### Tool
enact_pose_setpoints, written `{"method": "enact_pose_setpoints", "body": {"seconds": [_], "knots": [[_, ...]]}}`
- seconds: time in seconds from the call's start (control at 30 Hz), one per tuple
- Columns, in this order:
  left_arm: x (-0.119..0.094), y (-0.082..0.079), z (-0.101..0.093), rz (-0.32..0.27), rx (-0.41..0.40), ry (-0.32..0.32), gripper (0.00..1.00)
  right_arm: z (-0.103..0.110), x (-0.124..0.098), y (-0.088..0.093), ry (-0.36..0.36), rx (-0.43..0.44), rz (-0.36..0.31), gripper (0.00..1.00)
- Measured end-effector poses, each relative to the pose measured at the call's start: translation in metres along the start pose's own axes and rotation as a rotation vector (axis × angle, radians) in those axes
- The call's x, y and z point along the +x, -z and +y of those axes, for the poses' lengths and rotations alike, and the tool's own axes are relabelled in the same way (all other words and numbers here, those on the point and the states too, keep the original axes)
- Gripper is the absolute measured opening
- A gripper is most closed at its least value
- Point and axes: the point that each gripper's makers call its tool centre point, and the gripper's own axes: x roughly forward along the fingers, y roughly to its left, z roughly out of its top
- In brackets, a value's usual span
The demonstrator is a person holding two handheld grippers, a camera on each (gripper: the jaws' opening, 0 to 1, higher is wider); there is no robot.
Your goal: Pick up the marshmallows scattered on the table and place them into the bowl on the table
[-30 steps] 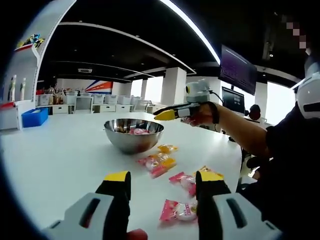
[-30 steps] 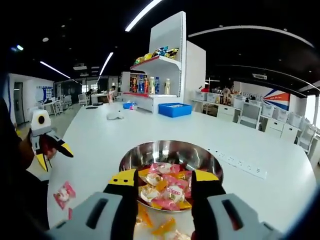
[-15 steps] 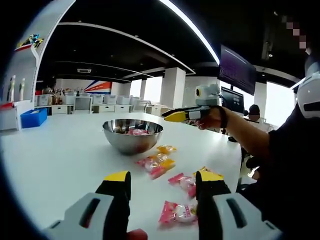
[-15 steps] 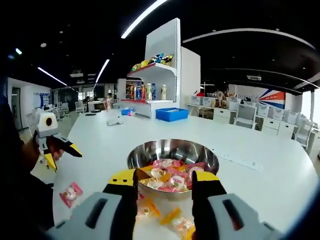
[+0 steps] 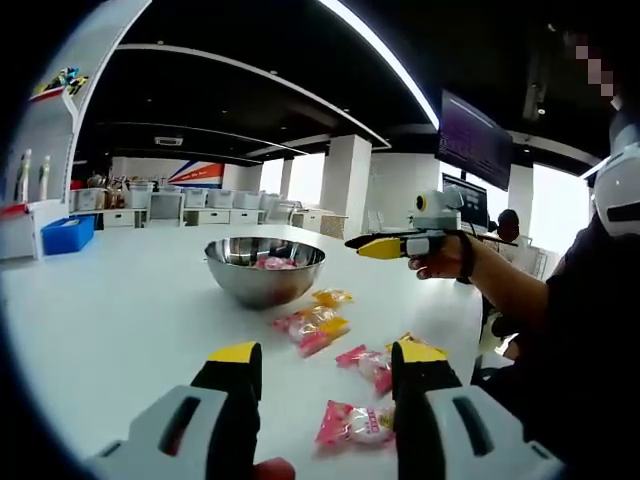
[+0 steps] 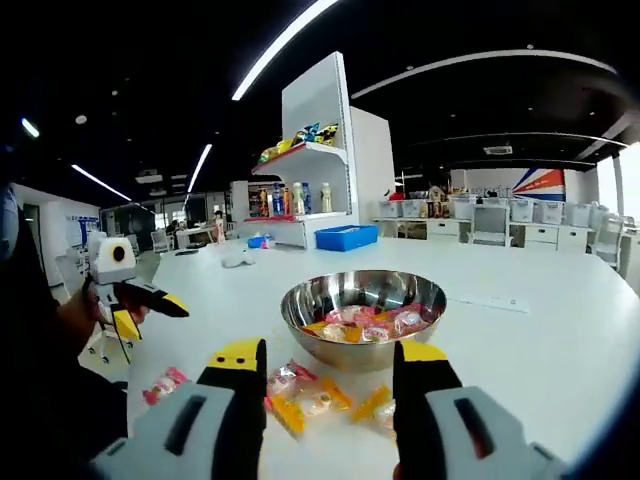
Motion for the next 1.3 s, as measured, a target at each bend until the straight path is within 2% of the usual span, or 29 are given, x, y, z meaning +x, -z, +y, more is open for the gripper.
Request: {"method": "enact_pose_setpoints", "body": {"seconds": [0.5, 0.77, 1.3], "knots": [[0.001, 0.001, -0.001, 0.003, -0.002, -0.003, 0.52, 0.013, -0.032, 0.007, 0.010, 0.041, -0.039, 0.50], [0.000, 0.000, 0.000, 0.000, -0.002, -0.007, 0.53, 0.025, -0.047, 0.018, 0.008, 0.041, -0.029, 0.50], [-0.001, -0.001, 0.002, 0.000, 0.003, -0.012, 0.53, 0.023, -0.087, 0.059, 0.065, 0.080, 0.039, 0.47]]}}
